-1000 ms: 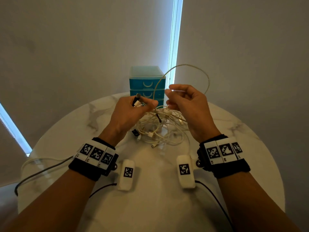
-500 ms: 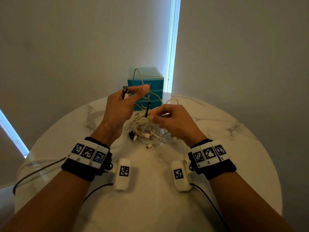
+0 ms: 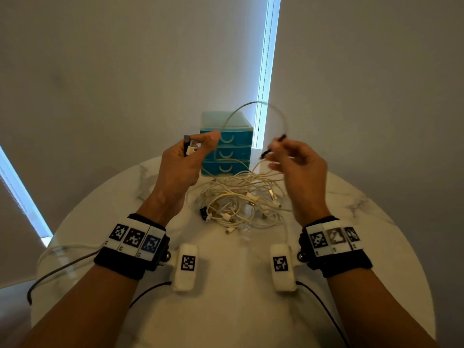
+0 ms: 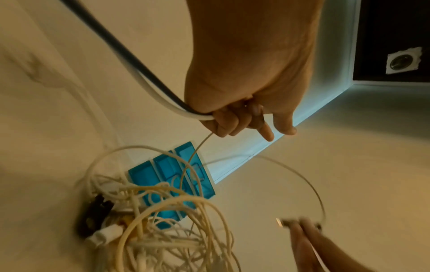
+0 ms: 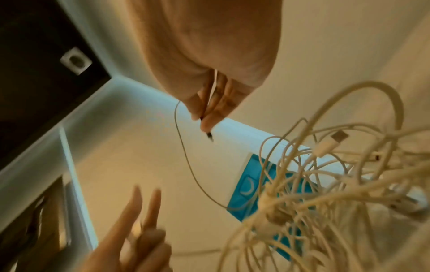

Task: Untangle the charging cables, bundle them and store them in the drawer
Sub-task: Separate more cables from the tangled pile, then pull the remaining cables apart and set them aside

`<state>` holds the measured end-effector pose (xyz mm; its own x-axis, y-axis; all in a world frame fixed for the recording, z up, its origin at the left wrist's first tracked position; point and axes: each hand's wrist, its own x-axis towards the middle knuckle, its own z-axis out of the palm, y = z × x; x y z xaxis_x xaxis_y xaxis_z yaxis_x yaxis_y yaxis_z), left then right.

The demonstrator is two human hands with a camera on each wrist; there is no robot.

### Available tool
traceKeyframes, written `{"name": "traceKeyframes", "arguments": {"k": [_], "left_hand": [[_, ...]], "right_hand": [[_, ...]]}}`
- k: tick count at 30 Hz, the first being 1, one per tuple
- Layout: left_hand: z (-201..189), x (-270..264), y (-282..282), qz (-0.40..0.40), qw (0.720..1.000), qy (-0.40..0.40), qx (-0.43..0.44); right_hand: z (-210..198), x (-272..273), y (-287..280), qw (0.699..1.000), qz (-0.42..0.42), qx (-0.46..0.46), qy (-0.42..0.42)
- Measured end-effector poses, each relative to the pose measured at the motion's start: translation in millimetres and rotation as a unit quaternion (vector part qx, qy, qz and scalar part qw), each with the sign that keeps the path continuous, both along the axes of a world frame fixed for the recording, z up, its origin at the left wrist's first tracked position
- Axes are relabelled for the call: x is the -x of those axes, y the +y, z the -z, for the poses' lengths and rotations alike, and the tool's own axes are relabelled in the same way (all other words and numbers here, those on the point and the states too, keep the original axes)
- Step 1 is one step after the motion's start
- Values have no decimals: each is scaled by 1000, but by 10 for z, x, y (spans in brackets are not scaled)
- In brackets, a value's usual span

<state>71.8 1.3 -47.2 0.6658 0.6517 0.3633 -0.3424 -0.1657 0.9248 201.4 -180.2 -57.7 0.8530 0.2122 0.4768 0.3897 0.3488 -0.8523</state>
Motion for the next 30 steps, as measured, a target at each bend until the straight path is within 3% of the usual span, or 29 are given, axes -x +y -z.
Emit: {"name": "traceKeyframes", "arguments": {"k": [3,10,18,23,30], "left_hand": [[-72,67,154,-12,998,-48,29],[-453,311,365,-22,995,-96,33],[-1174,911,867,-35,997,-68,-32],[-1305,1242,1080,-86,986,39,-134],[-1527,1777,1133,-96,918,278,-266]], "right_hand": [[-66,-169,-165,991,60,-107,60],[-148,-280,-266,978,98,-156,99],[-751,-469,-487,958,149,-240,43],[-1114,-384,-420,959,119,-255,20],[-1295,182,481,964,34,-260,48]]}}
